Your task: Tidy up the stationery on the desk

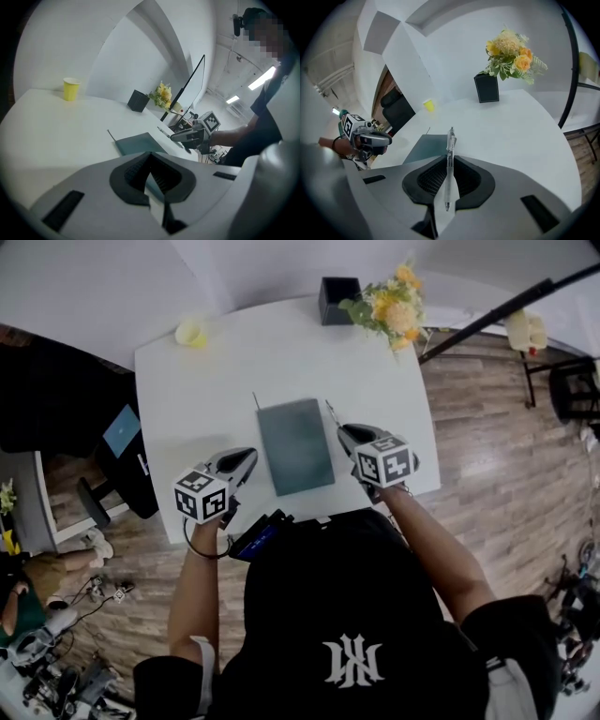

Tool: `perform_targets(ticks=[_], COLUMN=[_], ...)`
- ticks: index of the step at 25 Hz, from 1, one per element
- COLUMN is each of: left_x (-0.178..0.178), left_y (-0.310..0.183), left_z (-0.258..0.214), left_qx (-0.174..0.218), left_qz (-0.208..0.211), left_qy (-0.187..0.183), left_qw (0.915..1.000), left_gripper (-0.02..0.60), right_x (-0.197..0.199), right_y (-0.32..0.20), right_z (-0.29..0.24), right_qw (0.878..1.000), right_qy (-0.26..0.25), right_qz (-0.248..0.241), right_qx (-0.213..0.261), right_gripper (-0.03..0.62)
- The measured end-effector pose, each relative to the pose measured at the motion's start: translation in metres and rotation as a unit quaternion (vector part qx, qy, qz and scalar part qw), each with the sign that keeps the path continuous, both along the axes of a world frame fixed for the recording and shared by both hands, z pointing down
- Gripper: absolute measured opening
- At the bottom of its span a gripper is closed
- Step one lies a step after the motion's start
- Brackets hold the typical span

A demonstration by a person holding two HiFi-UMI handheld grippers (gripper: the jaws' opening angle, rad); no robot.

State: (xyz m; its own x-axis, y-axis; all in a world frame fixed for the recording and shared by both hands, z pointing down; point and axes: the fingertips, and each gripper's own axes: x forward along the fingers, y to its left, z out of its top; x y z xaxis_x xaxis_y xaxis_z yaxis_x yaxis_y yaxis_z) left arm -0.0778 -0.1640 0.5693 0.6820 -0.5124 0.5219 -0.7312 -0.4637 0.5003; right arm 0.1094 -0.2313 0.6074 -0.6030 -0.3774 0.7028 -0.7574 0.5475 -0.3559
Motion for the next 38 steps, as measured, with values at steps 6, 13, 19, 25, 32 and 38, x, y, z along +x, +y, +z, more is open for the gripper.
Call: perform_targets(ticks=[6, 13, 19, 25, 32, 38], left_x=[-0.005, -0.009, -0.01, -0.015, -0.016, -0.01], left_y=[0.004, 0.014, 0.019, 0.019, 0.023, 0.022], left_z=[-0.001, 0.001, 0.001, 0.003, 0.006, 0.006], left_qx=[0.007, 0.001, -0.003, -0.005, -0.013, -0.013], left_qz=[0.001, 0.004, 0.008, 0.001, -0.002, 0.0], left_qy=[0.021, 0.042, 0.05, 0.053, 0.062, 0.07], left_qw=[0.9998, 0.9991, 0.9987, 0.9986, 0.998, 0.9975], left_gripper=[0.003, 0.003, 0.003, 0.003, 0.003, 0.003], right_x=[-0.002, -0.003, -0.007, -0.008, -0.01, -0.012], right_y=[0.011, 0.022, 0.028, 0.031, 0.032, 0.033], right_z=[0.013, 0.029, 0.042, 0.05, 0.052, 0.052], right_qw=[0.999, 0.996, 0.993, 0.993, 0.991, 0.986], right_qy=[-0.003, 0.0, -0.001, 0.011, -0.023, -0.063], right_qz=[0.027, 0.057, 0.082, 0.075, 0.067, 0.074], right_qx=[-0.03, -0.064, -0.089, -0.093, -0.115, -0.138], right_gripper=[0.067, 0.067, 0.067, 0.067, 0.067, 0.067])
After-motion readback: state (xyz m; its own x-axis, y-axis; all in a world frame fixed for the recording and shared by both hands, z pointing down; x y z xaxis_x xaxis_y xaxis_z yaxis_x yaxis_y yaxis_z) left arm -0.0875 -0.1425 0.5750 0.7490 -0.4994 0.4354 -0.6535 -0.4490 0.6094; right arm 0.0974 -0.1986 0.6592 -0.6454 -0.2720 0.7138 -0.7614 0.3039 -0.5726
